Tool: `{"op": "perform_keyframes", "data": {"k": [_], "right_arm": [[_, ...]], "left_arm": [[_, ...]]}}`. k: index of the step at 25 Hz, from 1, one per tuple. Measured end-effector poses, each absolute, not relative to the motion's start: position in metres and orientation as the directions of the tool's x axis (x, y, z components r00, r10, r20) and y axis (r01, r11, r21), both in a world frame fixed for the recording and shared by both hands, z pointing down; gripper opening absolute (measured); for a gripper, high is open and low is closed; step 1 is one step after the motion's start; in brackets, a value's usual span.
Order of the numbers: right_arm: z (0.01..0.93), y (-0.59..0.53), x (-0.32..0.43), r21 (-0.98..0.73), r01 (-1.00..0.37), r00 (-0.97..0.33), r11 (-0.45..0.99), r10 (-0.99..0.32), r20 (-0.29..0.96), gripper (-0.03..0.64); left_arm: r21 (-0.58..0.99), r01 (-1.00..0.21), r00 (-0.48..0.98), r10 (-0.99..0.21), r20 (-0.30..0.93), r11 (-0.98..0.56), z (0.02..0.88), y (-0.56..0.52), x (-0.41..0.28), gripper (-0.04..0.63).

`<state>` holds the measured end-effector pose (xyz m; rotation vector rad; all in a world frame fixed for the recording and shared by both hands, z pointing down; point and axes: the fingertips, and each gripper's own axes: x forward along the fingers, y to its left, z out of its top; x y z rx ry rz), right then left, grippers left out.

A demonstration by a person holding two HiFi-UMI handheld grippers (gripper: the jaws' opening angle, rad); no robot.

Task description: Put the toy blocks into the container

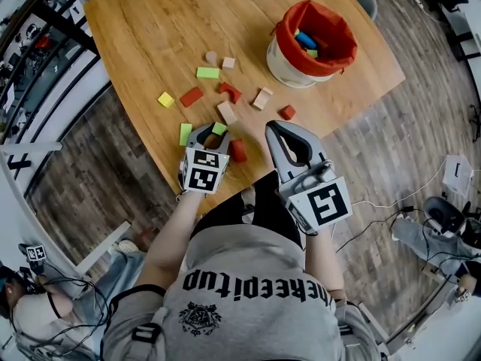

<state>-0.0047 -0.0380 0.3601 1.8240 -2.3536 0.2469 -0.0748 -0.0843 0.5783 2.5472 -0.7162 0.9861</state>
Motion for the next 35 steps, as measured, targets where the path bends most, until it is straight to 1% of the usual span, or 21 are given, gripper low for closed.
{"op": "perform_keyframes", "data": {"k": [6,10,19,26,35], "right_arm": [[0.359,-0.037,-0.004,-0.032,-0.97,-0.244,0.243,-0.944,0.223,0.011],[0.36,-0.037,-0.003,-0.036,-0.971,-0.24,0.238,-0.945,0.222,0.011],[0.354,-0.039,0.0,-0.03,-0.971,-0.239,0.238,-0.948,0.21,0.009],[0.344,-0.04,0.001,-0.015,-0.971,-0.238,0.239,-0.952,0.194,0.009],[0.338,-0.042,0.007,-0.002,-0.974,-0.225,0.228,-0.958,0.18,0.009]], "left_arm": [[0.099,-0.546,0.642,-0.34,0.688,-0.832,0.573,-0.083,-0.076,0.152],[0.107,-0.537,0.673,-0.349,0.653,-0.837,0.555,-0.083,-0.074,0.152],[0.12,-0.465,0.8,-0.358,0.482,-0.877,0.477,-0.085,-0.055,0.152],[0.131,-0.402,0.874,-0.337,0.35,-0.906,0.418,-0.078,-0.043,0.152],[0.133,-0.362,0.912,-0.321,0.256,-0.923,0.387,-0.076,-0.033,0.152]]}}
